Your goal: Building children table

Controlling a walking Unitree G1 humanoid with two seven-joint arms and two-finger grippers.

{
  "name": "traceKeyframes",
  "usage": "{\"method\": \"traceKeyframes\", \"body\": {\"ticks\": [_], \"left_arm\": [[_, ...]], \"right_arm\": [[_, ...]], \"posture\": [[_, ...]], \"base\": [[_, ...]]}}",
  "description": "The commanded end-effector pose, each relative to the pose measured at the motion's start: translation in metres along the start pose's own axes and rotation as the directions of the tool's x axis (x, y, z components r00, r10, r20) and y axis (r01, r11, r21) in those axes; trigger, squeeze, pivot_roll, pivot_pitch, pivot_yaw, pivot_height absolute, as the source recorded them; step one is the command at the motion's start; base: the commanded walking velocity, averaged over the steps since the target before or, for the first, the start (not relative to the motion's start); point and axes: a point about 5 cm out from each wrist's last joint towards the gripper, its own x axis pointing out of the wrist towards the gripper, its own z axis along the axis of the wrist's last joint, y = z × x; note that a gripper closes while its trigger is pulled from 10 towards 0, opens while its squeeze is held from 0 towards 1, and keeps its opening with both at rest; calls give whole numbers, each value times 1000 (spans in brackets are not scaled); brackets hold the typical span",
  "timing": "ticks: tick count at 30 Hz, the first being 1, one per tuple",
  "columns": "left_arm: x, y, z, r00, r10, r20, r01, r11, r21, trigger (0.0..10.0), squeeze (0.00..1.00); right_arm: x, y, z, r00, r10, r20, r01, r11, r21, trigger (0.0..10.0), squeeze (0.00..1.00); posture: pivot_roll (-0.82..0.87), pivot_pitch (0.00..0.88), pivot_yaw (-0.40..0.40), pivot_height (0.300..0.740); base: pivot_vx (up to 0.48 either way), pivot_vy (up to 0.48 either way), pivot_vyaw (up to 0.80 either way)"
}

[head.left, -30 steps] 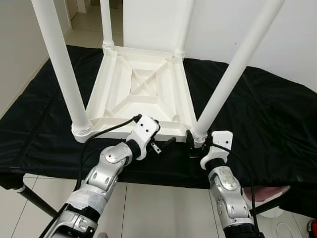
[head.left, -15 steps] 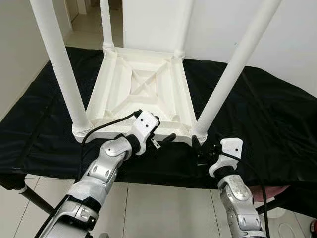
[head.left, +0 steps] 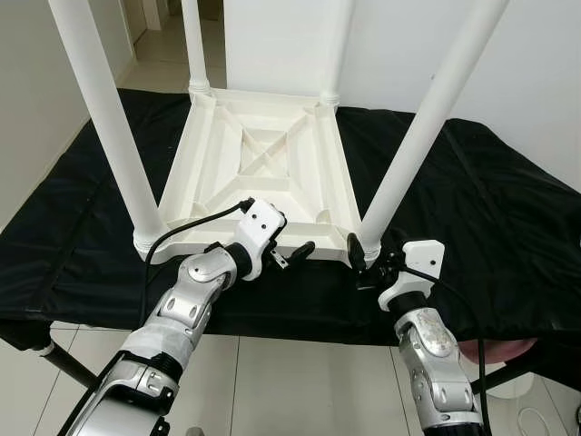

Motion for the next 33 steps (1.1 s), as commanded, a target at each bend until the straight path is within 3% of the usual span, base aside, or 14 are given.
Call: {"method": "traceKeyframes", "body": {"ticks": [1, 10, 15, 31, 32, 33], "left_arm": [[1, 2, -2, 1000, -17, 0, 17, 1000, 9, 10000, 0], [-8, 1, -18, 985, -157, -70, 160, 986, 38, 10000, 0], [-10, 5, -26, 976, -176, -125, 184, 982, 53, 10000, 0], [0, 0, -27, 934, -311, -177, 332, 937, 108, 10000, 0], [2, 0, -27, 933, -312, -177, 332, 938, 96, 7569, 0], [4, 0, -27, 935, -300, -188, 321, 943, 93, 6627, 0]], "right_arm": [[3, -2, 0, 1000, -10, -4, 10, 1000, 2, 10000, 0], [3, -8, 2, 999, -33, 1, 33, 999, -8, 10000, 0], [-1, -10, 0, 999, -53, -8, 53, 999, -11, 10000, 0], [-11, -13, -4, 995, -95, -25, 95, 995, -16, 10000, 0], [-12, -13, -4, 995, -99, -27, 99, 995, -15, 10000, 0], [-13, -13, -5, 994, -104, -29, 103, 995, -15, 10000, 0]], "posture": [[-64, 0, -37, 740], [-82, 0, -22, 740], [-97, 0, -11, 740], [-121, 0, 17, 740], [-126, 0, 23, 740], [-134, 0, 30, 740]], "base": [[0, 0, 0], [0, 0, 0], [0, 0, 0], [0, 0, 0], [0, 0, 0], [0, 0, 0]]}}
